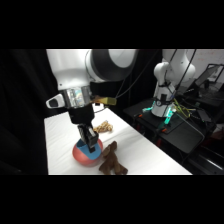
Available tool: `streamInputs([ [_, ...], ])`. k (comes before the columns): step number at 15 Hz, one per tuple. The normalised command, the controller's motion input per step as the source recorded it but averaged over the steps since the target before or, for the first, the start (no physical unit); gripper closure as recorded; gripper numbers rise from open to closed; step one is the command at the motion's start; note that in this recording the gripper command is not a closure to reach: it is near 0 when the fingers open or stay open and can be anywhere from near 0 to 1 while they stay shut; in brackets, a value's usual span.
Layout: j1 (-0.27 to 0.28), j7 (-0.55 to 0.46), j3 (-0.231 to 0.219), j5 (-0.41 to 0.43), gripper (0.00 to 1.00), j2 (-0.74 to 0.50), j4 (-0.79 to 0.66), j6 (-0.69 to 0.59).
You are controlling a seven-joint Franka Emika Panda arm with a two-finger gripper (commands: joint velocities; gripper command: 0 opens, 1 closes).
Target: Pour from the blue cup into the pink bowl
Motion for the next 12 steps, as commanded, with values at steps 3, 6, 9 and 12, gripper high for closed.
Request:
streamInputs([
  [3, -0.394, -0.69, 0.202, 0.548, 0.08, 0.18, 0.51, -0.64],
  [6, -0.293, -0.50, 0.121, 0.493, 0.08, 0.24, 0.48, -0.66],
  [9, -0.209, -0.43, 0.063, 0.486, 0.08, 0.29, 0.40, -0.56],
  [12, -0.161, -0.35, 0.008, 0.485, 0.11, 0.25, 0.37, -0.58],
])
